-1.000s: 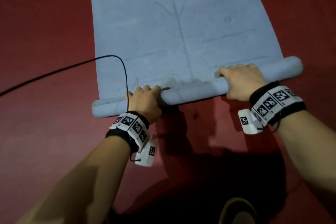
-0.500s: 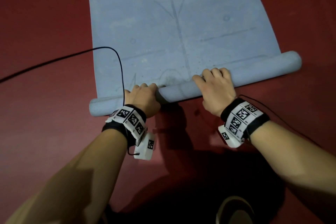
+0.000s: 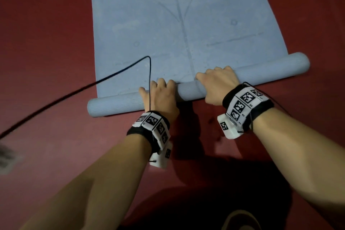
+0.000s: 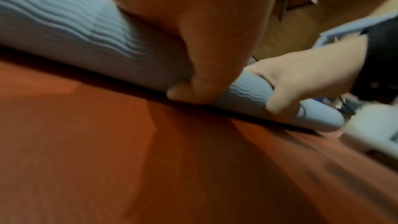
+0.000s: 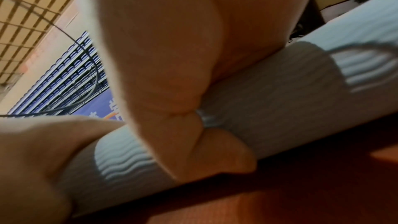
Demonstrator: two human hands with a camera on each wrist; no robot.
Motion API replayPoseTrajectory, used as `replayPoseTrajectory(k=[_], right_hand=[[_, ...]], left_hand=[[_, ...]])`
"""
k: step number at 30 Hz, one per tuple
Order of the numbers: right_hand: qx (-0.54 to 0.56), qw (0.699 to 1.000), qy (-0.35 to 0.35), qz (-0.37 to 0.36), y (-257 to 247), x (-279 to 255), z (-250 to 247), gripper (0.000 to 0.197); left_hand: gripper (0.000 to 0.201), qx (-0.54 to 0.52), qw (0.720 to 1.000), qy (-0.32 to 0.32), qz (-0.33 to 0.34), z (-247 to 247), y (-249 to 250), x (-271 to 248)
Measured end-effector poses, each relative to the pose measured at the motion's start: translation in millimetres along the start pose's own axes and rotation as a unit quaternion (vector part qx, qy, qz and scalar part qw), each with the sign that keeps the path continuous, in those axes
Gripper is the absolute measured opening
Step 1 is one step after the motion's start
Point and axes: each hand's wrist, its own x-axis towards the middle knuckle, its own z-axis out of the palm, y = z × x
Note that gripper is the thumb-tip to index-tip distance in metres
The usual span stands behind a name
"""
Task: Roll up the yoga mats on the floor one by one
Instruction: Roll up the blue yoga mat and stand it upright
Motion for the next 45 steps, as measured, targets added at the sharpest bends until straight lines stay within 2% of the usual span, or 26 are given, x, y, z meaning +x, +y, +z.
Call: replayPoseTrajectory(k=[2,6,8,12,17,20,22,28,31,36,38,42,45], right_hand=[[0.008,1.000,0.019,0.001,-0.2,-1.3,0.9,0.045],[-0.020,0.989,0.145,-0.004,-1.7,-14.7,19.2,0.058],[-0.024,0.986,0.165,0.005,-2.5,-16.1,23.4,0.058],[-0.027,0.993,0.115,0.019,-3.6,-2.5,10.6,0.048],[-0.013,0.999,0.045,0.007,2.1,12.5,-2.0,0.048],[0.014,1.000,0.010,-0.003,5.0,19.7,-6.4,0.053],[0.030,0.999,0.025,-0.003,5.4,19.7,-6.5,0.055],[-0.002,0.987,0.163,0.007,5.0,3.5,13.0,0.063],[-0.014,0.986,0.164,0.016,2.9,8.0,13.8,0.057],[-0.012,0.995,0.103,0.008,6.7,23.8,-2.3,0.045],[-0.008,0.996,0.087,0.000,8.4,25.9,-3.7,0.046],[-0.006,0.998,0.067,0.000,9.4,29.6,-4.7,0.048],[0.004,0.999,0.043,-0.003,10.9,33.7,-8.1,0.049]], left_hand=[[0.047,-0.006,1.000,-0.014,0.002,-2.1,-3.0,6.3],[0.042,-0.027,0.998,-0.056,0.003,-14.0,-6.1,18.1],[0.039,-0.030,0.996,-0.080,0.005,-19.0,-8.5,24.3],[0.039,-0.037,0.994,-0.100,0.006,-22.1,-8.8,26.9],[0.058,0.005,0.999,0.037,0.010,-0.8,-3.0,8.4],[0.057,0.017,0.998,0.065,0.017,6.9,-5.0,10.3],[0.051,0.009,0.999,0.050,0.015,2.5,-5.9,18.3],[0.040,-0.027,0.999,-0.015,0.015,-12.7,-9.2,36.3],[0.039,-0.031,0.998,-0.044,0.019,-19.3,-12.0,44.5],[0.038,-0.031,0.993,-0.112,0.015,-28.8,-15.9,57.2],[0.040,-0.021,0.995,-0.096,0.016,-28.2,-14.0,52.8],[0.063,-0.015,0.999,0.031,0.019,-8.4,-9.7,29.7],[0.069,0.001,0.996,0.081,0.025,5.0,-12.0,27.1]])
